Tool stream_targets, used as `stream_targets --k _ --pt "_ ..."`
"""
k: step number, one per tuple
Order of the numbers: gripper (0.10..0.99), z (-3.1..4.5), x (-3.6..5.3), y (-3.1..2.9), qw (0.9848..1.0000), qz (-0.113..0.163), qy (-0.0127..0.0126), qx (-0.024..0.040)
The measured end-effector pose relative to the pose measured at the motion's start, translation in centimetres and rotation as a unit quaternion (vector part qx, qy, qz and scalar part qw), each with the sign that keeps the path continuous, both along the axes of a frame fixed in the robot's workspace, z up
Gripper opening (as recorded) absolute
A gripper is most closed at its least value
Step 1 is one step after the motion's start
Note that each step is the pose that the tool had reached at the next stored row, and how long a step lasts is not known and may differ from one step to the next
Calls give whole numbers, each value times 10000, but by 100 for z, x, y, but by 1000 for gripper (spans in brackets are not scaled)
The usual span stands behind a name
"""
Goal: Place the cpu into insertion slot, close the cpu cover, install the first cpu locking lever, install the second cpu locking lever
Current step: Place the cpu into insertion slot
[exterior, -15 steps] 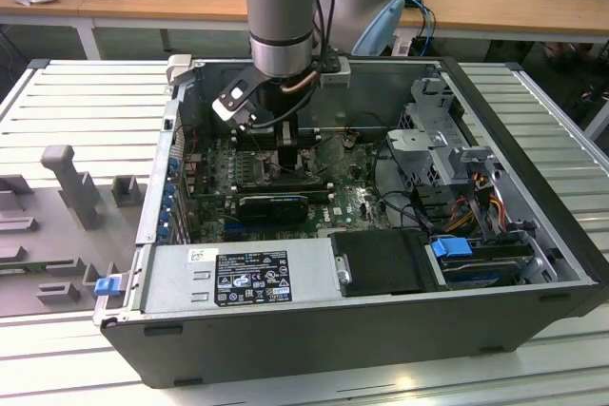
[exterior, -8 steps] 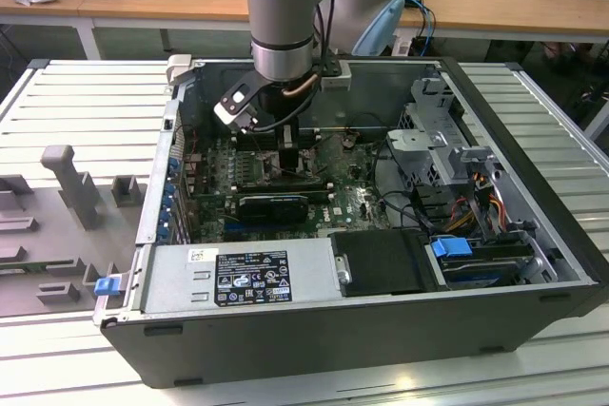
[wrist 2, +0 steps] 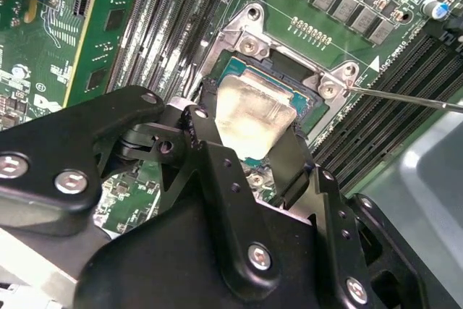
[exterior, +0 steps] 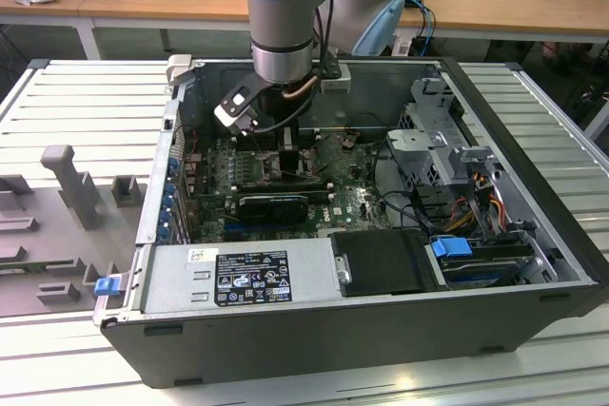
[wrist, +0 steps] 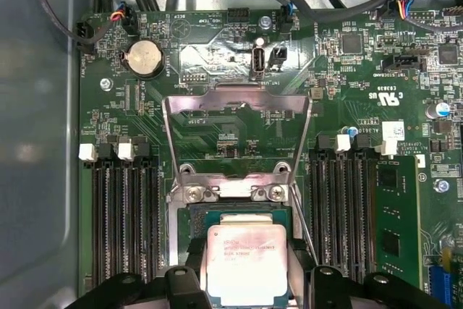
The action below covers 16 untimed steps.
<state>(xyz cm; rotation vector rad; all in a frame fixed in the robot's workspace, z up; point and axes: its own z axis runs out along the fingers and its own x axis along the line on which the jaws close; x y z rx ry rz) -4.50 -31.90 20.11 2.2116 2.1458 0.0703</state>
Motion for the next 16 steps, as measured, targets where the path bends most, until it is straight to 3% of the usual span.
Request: stream_targets --k 4,6,10,16 --pt "529 -4 0 0 10000 0 -1 -4" --pt "608 -4 0 1 10000 0 0 -5" --pt "608 -9 1 28 10000 0 0 91" --pt "608 -14 5 43 9999 -1 0 148"
